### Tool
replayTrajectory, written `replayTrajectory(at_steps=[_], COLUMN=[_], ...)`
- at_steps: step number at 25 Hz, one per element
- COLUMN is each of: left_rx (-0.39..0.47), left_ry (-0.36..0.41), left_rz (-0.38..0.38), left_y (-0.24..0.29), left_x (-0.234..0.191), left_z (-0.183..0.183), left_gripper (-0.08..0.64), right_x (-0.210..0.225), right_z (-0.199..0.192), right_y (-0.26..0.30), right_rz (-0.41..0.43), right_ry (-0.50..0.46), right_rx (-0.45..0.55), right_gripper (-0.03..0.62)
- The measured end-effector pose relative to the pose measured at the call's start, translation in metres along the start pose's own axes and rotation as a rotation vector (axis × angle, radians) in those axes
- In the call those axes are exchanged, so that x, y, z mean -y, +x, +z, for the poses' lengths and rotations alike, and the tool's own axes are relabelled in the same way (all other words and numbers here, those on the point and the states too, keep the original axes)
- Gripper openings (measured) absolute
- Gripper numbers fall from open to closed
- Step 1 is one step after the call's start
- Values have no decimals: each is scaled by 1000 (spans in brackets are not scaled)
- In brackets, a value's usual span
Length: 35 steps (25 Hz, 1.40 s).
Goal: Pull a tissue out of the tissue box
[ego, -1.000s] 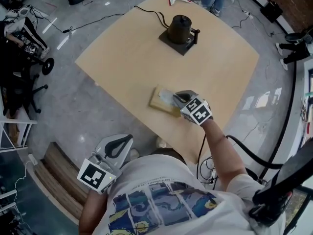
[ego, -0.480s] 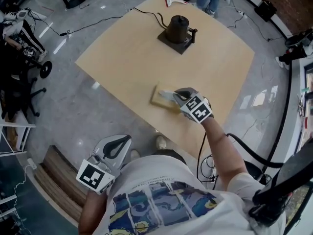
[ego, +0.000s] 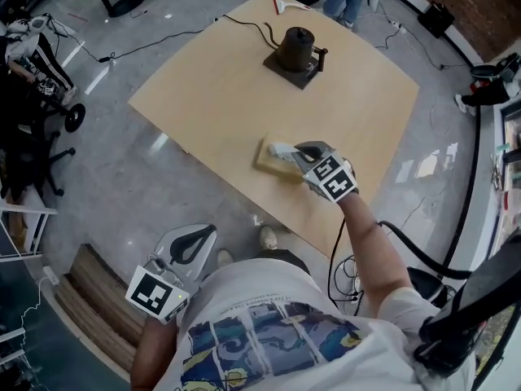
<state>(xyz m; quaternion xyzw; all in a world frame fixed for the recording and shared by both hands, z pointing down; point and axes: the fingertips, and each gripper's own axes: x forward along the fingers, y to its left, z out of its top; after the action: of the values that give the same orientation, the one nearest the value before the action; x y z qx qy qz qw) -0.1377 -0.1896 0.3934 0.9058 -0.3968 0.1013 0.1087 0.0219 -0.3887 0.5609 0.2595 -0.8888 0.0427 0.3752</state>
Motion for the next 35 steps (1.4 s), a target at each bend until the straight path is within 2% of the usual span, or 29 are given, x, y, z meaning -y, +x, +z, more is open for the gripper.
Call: replayTrajectory(at_steps=[8, 24, 35], left_rx=[15, 33, 47], left_ry=[7, 25, 32], left_rz=[-9, -97, -158], left_y=[-21, -41, -55], left_x=[6, 16, 22], left_z=[-4, -12, -16], left_gripper=[3, 3, 3], right_x=[-6, -43, -99], right_z=[14, 67, 98], right_y=[-22, -82, -129], right_rz=[-62, -169, -195], right_ry=[-10, -54, -67], right_rx=[22, 143, 211], right_gripper=[3, 3, 3])
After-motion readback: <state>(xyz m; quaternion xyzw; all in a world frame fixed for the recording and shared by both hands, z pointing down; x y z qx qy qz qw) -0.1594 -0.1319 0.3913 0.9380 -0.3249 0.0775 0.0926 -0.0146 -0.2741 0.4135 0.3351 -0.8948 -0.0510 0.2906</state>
